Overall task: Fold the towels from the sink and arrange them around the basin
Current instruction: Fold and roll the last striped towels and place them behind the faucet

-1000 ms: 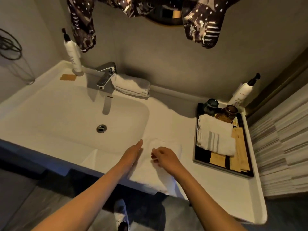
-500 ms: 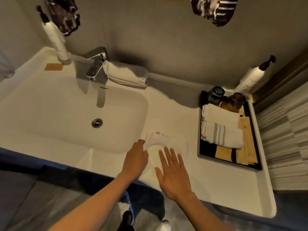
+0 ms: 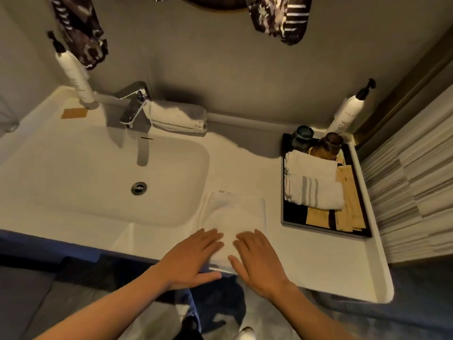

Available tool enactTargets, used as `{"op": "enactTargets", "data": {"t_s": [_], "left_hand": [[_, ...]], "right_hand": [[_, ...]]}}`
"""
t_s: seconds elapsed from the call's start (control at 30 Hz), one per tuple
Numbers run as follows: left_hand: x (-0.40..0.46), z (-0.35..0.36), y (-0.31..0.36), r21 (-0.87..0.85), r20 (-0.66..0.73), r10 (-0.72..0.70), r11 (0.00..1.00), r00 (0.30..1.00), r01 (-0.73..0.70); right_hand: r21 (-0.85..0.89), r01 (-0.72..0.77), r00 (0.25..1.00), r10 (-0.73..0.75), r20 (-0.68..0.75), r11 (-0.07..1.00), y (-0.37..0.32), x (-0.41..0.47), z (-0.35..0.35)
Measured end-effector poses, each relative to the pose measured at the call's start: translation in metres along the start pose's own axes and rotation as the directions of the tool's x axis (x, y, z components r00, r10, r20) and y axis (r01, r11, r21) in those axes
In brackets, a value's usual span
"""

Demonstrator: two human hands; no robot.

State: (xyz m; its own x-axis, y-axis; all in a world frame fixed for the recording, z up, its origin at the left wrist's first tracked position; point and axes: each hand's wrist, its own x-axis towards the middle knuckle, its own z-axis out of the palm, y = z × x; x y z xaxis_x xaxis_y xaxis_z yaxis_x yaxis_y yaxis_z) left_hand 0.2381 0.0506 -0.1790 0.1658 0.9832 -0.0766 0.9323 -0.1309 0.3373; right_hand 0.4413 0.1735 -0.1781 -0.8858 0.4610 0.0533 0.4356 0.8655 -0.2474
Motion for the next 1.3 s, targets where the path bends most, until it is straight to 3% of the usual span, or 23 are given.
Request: {"op": "enactTargets", "data": {"t_s": [0.13, 0.3, 0.37, 0.43, 0.53, 0.63, 0.8, 0.97, 1.1, 1.3], "left_hand": [[-0.021, 0.028, 0.004, 0.224, 0.112, -0.017, 0.974, 0.994, -0.009], [-0.020, 0.034, 0.015, 0.174, -0.137, 0.093, 0.982, 0.986, -0.069], [-0.017, 0.018, 0.014, 0.077, -0.134, 0.054, 0.996, 0.990, -0.044], [-0.016, -0.004, 0.015, -0.100, -0.090, -0.100, 0.991, 0.991, 0.091], [-0.007, -0.026, 0.020, -0.465, -0.038, -0.394, 0.820, 0.918, 0.333], [0.010, -0.035, 0.018, -0.675, -0.053, -0.579, 0.621, 0.813, 0.398], [0.039, -0.039, 0.001, -0.762, 0.049, -0.709, 0.428, 0.703, 0.486], [0.074, -0.045, -0.012, -0.670, 0.141, -0.759, 0.399, 0.636, 0.626], [0.093, -0.047, -0.022, -0.547, 0.122, -0.802, 0.438, 0.585, 0.714], [0.111, -0.059, -0.051, -0.445, 0.397, -0.808, 0.244, 0.434, 0.861]], "right_hand": [[-0.064, 0.115, 0.990, -0.109, 0.083, 0.991, 0.004, -0.036, 0.020], [-0.035, 0.142, 0.990, -0.141, 0.024, 0.989, 0.001, -0.043, 0.029], [0.064, 0.152, 0.988, -0.151, -0.022, 0.986, 0.010, -0.045, 0.023], [0.254, 0.067, 0.998, -0.064, -0.020, 0.965, 0.018, -0.046, 0.012], [0.509, -0.171, 0.985, 0.140, 0.099, 0.844, 0.024, -0.040, -0.009], [0.651, -0.352, 0.931, 0.323, 0.170, 0.672, 0.025, -0.020, -0.030], [0.705, -0.511, 0.818, 0.529, 0.224, 0.492, 0.030, 0.019, -0.037], [0.596, -0.714, 0.631, 0.708, 0.318, 0.368, 0.031, 0.052, -0.023], [0.495, -0.849, 0.439, 0.765, 0.471, 0.183, 0.039, 0.072, -0.022], [0.540, -0.840, 0.385, 0.751, 0.537, 0.045, 0.051, 0.090, -0.021]]}}
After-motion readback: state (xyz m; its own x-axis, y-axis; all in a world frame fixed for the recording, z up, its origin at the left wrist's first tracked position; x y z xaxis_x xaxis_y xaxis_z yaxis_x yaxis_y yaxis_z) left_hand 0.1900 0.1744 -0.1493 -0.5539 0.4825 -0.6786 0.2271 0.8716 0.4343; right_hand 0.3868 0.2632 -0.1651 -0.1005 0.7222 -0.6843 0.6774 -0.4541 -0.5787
